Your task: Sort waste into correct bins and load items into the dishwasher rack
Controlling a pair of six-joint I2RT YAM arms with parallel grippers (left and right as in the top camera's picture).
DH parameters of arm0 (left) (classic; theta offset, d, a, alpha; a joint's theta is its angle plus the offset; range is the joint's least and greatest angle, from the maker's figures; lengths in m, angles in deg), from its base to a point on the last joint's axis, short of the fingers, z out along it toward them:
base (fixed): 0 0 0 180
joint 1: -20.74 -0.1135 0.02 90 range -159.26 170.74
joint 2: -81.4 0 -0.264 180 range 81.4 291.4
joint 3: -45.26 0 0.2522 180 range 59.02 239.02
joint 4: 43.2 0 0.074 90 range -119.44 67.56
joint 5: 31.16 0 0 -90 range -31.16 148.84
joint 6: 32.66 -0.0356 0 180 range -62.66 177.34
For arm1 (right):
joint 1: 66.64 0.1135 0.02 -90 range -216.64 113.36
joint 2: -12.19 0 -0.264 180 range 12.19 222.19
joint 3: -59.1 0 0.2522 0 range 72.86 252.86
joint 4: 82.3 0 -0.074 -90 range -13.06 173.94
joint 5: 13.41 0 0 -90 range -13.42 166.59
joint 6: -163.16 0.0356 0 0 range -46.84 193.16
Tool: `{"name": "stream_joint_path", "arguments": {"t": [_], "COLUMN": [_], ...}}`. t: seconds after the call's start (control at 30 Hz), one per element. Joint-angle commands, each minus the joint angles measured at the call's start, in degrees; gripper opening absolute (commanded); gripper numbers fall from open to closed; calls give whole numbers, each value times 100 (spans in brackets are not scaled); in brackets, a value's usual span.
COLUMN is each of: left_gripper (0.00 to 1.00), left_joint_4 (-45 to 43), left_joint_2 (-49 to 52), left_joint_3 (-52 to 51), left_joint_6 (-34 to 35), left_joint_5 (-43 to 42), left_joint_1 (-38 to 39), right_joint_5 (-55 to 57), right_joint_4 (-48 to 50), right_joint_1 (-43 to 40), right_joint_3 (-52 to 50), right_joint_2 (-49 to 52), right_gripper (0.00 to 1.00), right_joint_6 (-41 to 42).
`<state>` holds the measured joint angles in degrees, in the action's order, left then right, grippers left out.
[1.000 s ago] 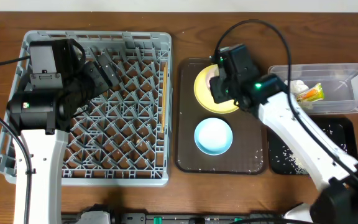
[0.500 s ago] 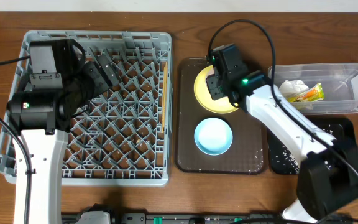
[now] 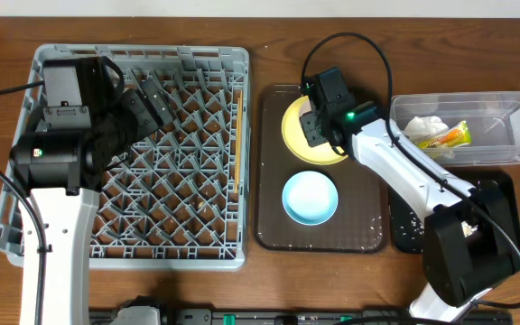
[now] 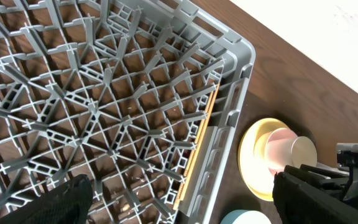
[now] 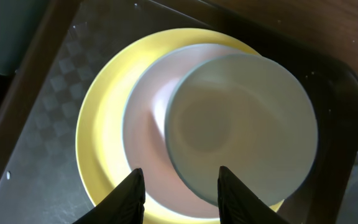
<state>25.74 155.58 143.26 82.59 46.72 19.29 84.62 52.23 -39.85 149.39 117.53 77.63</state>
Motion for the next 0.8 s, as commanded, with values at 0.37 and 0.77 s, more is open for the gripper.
{"name": "stream_joint_path", "arguments": {"t": [0.37,0.77], "left_gripper": [94,94], "left_joint_4": [9,9], "left_joint_2": [20,20], "left_joint_3": [37,37], "left_joint_6": [-55,-57], "left_joint_5": [-33,-33], "left_joint_1": [-24,-24], "right_joint_5": [98,695], "right_joint_4": [181,-289], "right_joint_1": [-66,-1532], "right_joint_3": [79,186], "right_joint_2": [-129,-1639], "right_gripper": [38,60], "right_joint_6": [-155,367]}}
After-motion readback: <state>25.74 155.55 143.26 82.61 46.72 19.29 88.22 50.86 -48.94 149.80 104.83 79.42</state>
